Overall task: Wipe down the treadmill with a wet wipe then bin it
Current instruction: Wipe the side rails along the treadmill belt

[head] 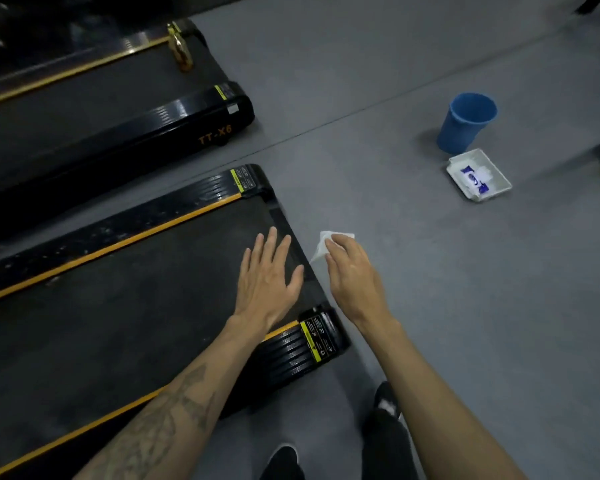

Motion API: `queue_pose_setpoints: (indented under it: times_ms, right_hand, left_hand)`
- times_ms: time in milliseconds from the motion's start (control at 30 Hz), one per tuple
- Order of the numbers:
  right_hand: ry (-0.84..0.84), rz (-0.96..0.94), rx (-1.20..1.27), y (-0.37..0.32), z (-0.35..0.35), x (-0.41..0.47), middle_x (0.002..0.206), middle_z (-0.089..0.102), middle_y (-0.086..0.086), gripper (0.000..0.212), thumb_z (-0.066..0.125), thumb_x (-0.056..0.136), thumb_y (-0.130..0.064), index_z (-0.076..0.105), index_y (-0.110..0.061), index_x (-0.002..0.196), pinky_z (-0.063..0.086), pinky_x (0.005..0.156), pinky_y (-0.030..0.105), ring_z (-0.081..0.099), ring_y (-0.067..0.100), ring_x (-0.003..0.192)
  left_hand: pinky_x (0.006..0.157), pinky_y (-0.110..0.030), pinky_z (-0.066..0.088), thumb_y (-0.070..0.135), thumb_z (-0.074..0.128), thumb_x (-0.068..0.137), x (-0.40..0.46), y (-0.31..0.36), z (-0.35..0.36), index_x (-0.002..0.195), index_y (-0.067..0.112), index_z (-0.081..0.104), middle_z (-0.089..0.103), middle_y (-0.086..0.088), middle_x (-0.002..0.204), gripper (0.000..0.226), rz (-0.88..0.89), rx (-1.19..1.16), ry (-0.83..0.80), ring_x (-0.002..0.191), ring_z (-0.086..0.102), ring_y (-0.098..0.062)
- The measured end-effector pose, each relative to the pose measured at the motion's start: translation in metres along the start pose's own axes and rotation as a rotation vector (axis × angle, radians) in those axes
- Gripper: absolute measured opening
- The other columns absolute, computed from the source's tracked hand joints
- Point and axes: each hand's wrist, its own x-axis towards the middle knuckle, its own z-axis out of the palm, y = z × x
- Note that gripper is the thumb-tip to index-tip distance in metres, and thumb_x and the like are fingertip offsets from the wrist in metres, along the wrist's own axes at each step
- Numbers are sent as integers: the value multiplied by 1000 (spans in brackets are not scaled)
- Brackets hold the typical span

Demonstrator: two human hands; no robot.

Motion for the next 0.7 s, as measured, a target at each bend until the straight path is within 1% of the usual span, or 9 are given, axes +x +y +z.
queue_pose_setpoints:
  times_ms: [133, 267, 367, 400, 467, 533, 600, 700]
  right_hand:
    - [-9, -62, 29, 26, -32, 64, 135, 57, 8, 28, 54, 104, -14, 62, -5, 129, 60, 78, 49, 55, 27, 121]
    - [-75, -154, 53, 50, -61, 132, 135, 57, 10, 32, 47, 105, -19, 62, -3, 128, 58, 85, 48, 54, 29, 123]
    - [-114, -246, 49, 63, -76, 180, 134, 58, 11, 38, 42, 104, -24, 62, -2, 128, 57, 87, 46, 56, 30, 121]
    - [-124, -272, 55, 66, -80, 198, 133, 59, 12, 40, 41, 104, -24, 63, -1, 128, 57, 88, 45, 56, 31, 120]
    - [-151, -317, 75, 69, -82, 231, 132, 59, 13, 35, 45, 105, -19, 63, 0, 128, 56, 91, 44, 57, 31, 118]
    - [-175, -358, 82, 71, -78, 262, 132, 60, 13, 28, 51, 104, -11, 63, 0, 128, 55, 89, 42, 57, 29, 118]
    - [-204, -387, 92, 69, -71, 295, 132, 60, 13, 28, 53, 104, -11, 63, 0, 128, 55, 85, 41, 55, 28, 119]
    - [-250, -458, 113, 63, -52, 349, 132, 59, 11, 29, 54, 103, -12, 62, -1, 129, 55, 83, 39, 54, 25, 119]
  left_hand:
    - [129, -42, 2, 51, 38, 106, 44, 35, -19, 164, 24, 18, 3, -2, 173, 68, -83, -3, 16, 159, -1, -21]
    - [129, -41, 1, 51, 37, 106, 95, 75, -31, 165, 23, 15, 0, -2, 173, 69, -174, -18, 42, 159, -3, -21]
    - [128, -40, 1, 51, 38, 106, 131, 99, -43, 165, 22, 15, 0, -2, 173, 69, -238, -43, 94, 159, -2, -20]
    - [128, -40, 1, 51, 38, 106, 144, 102, -47, 165, 22, 15, 0, -2, 173, 70, -259, -50, 111, 159, -2, -20]
    - [128, -40, 2, 51, 38, 106, 167, 105, -55, 165, 22, 15, 1, -2, 173, 70, -310, -53, 134, 159, -2, -20]
    - [130, -43, 5, 52, 38, 105, 191, 103, -60, 165, 22, 15, 2, -3, 173, 70, -359, -65, 156, 159, -2, -20]
    - [130, -46, 9, 51, 39, 105, 214, 97, -65, 165, 21, 16, 2, -4, 173, 70, -405, -76, 169, 159, -1, -21]
    - [130, -46, 8, 51, 39, 105, 254, 78, -71, 165, 20, 15, 0, -4, 173, 71, -481, -70, 190, 160, -1, -21]
